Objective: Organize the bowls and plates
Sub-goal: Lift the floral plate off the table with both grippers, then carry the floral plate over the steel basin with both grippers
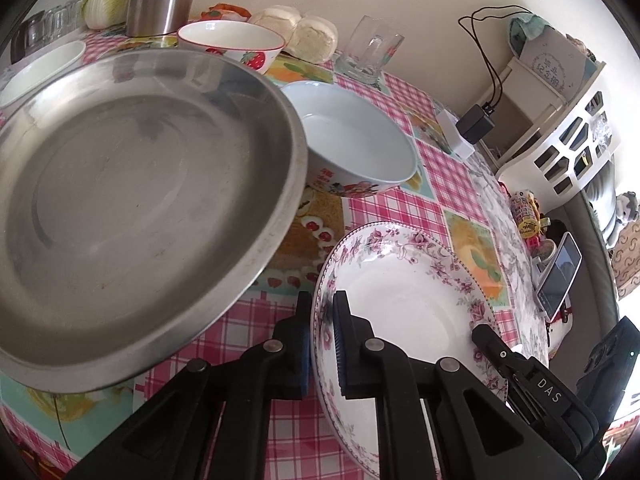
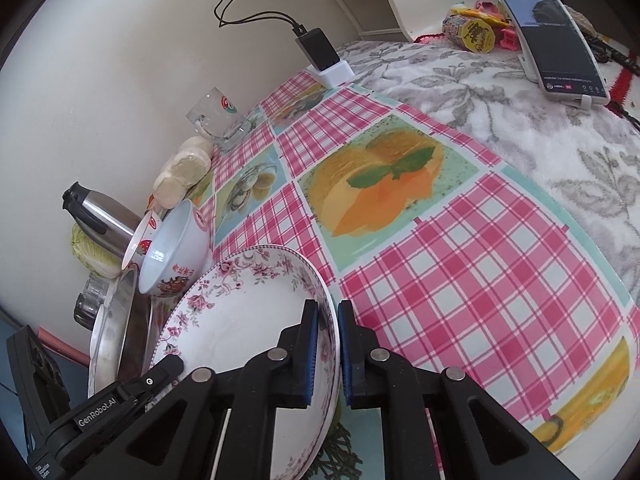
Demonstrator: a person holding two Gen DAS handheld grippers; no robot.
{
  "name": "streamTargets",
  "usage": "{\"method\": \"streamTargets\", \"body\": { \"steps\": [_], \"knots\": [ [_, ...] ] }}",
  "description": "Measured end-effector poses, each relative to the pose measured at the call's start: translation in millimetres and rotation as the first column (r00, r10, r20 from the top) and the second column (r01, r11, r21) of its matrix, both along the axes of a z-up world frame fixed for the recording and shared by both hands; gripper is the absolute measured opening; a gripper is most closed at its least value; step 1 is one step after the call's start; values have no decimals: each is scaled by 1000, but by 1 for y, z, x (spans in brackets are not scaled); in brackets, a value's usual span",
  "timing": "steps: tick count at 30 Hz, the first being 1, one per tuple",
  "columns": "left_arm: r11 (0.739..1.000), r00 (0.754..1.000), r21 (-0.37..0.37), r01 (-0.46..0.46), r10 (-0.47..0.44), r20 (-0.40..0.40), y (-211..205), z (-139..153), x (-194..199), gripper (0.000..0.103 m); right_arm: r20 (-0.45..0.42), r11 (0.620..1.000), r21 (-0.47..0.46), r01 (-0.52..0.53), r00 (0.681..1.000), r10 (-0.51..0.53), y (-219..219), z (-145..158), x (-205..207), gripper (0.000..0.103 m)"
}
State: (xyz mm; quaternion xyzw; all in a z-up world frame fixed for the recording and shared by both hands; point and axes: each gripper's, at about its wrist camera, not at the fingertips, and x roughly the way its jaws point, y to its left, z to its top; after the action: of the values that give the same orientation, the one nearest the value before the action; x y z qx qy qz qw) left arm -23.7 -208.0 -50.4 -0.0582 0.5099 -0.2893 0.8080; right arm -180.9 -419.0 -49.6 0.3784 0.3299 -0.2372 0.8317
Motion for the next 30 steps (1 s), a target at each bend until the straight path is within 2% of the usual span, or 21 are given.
{"method": "streamTargets", "body": {
  "steps": [8, 18, 30],
  "knots": [
    [1000, 999, -16, 18, -18, 37, -4, 16, -4, 9, 34, 1000, -28, 7, 999, -6, -1, 14, -10, 11],
    [995, 992, -93, 42, -30, 125, 6, 59, -7, 9, 138, 995, -99, 24, 990, -10, 9, 56, -17, 11],
    [986, 981, -169, -3, 36, 192, 49, 99, 9, 9, 227, 984, -180, -20, 972, 61, 48, 104, 2, 11]
  ]
}}
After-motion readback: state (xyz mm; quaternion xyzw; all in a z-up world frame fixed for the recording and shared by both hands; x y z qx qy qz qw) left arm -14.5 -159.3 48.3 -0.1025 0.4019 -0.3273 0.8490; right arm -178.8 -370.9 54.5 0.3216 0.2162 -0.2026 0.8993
